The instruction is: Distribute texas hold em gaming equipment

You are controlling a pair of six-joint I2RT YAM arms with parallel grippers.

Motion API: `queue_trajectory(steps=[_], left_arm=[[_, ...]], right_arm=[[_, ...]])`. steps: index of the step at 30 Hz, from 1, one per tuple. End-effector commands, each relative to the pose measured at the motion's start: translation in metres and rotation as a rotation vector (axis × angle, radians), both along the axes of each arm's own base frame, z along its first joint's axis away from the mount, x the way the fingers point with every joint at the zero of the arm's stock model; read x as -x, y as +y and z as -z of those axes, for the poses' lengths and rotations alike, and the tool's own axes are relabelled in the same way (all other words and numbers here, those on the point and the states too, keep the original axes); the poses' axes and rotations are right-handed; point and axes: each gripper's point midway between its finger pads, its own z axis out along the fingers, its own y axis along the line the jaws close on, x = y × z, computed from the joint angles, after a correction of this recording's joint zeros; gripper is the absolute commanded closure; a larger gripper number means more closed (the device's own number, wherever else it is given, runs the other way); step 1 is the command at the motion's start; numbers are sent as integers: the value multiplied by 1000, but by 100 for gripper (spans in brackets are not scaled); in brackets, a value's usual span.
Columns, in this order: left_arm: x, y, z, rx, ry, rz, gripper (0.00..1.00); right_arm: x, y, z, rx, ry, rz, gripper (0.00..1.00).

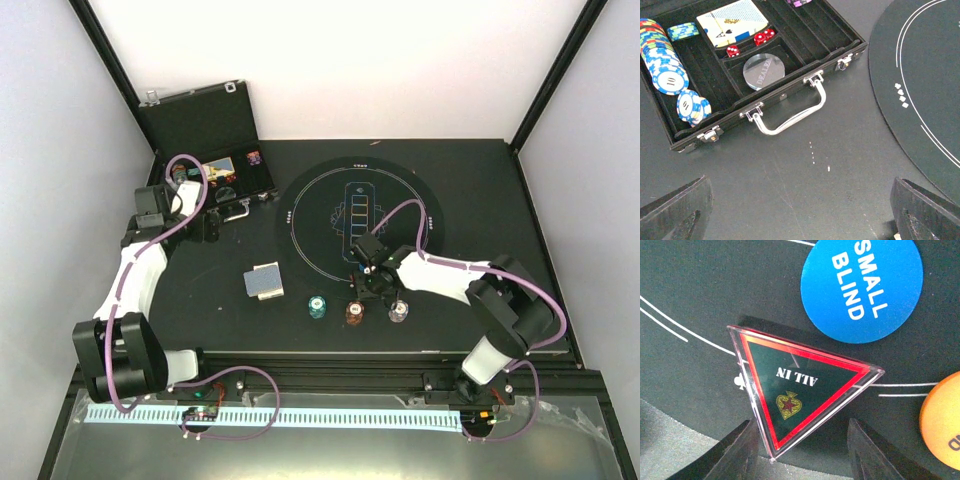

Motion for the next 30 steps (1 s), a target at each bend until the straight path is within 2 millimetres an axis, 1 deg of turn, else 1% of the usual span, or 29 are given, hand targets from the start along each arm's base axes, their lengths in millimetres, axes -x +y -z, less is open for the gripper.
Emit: queue_trajectory(steps=[1, 5, 14, 20, 27, 30], left_arm=[[-1, 0, 4, 11, 6, 9, 1], [-1, 1, 5, 4, -14, 2, 1], [1, 4, 5, 5, -21, -9, 1], [3, 4, 0, 18, -29, -1, 1], [5, 6, -4, 22, -38, -9, 1], [6, 8, -4, 26, -35, -13, 1]], right_arm=[[-2, 0, 5, 16, -5, 17, 49], [-8, 2, 6, 26, -13, 19, 53], [-21, 17, 11, 32, -9, -10, 59], [-26, 41, 5, 57, -28, -73, 60], [-34, 58, 8, 51, -33, -88, 61], [-41, 70, 8, 33, -38, -100, 62]])
